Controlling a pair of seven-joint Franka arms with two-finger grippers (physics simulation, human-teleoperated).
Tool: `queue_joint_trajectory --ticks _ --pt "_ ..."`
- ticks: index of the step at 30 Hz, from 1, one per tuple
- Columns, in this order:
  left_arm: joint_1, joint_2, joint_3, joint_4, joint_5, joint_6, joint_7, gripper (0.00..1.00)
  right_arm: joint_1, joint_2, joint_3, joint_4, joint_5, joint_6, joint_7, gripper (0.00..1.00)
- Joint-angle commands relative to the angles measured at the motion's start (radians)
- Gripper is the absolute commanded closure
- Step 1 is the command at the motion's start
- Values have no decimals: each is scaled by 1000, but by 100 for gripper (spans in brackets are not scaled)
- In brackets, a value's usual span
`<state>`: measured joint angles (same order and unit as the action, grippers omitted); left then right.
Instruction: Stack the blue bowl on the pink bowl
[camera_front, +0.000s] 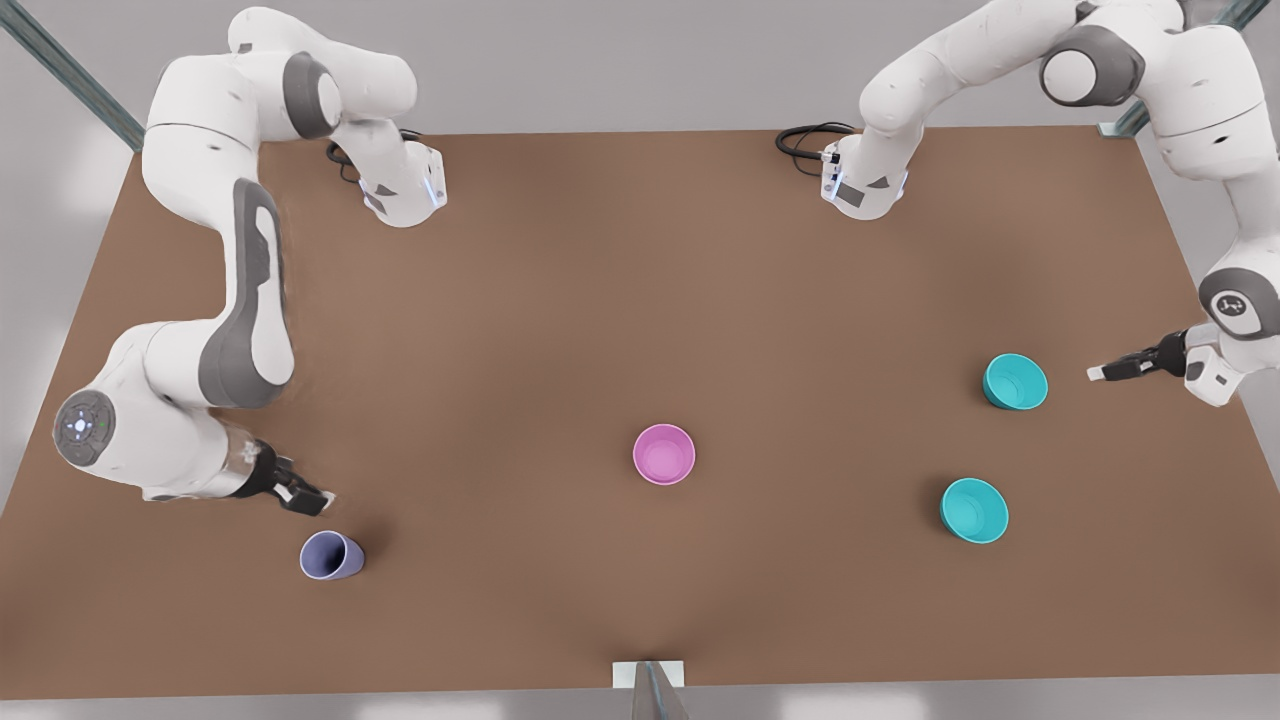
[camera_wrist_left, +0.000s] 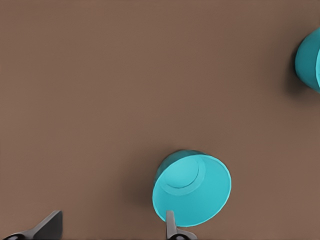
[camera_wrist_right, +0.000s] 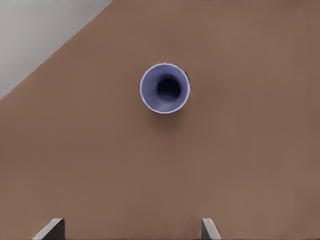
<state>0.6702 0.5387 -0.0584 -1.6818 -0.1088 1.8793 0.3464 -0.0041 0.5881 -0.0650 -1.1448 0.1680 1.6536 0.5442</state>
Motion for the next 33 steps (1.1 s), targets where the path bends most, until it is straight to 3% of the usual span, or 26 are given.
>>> queue_joint_trajectory --ticks 1,3,11,12,13,14,15,16,24,28,30,33 --pt "-4 9 0 -29 -37 176 487 0 -70 10 16 42 -122 -351 -863 0" --pt "-23 9 2 -77 -34 179 566 0 -132 101 119 181 -156 -425 -872 0" --pt "-57 32 0 -188 -83 181 563 0 -114 -160 116 178 -252 -342 -928 0" --pt "-63 32 0 -188 -83 181 563 15 -114 -197 117 172 -249 -356 -923 0" --pt "-63 32 0 -188 -83 181 560 43 -103 -240 117 165 -249 -383 -919 0" --pt "-63 32 0 -188 -83 179 559 62 -91 -300 114 97 -249 -376 -905 0" --pt "-63 32 0 -188 -83 178 559 75 -88 -402 111 -57 -246 -304 -856 0" --pt "-63 32 0 -188 -83 176 559 79 -82 -477 111 -174 -248 -232 -827 0" --pt "-129 -5 -1 -176 -83 170 424 79 -54 -412 77 -124 -243 -265 -822 0" --pt "-629 -237 22 -176 -78 -11 -360 79 -53 -404 83 -108 -245 -278 -822 0" --pt "-819 -224 20 -115 -77 -9 -582 79 -48 -402 90 -110 -246 -293 -822 0" --pt "-994 -60 17 168 -75 -52 -898 79 -27 -409 91 -125 -243 -293 -834 0"
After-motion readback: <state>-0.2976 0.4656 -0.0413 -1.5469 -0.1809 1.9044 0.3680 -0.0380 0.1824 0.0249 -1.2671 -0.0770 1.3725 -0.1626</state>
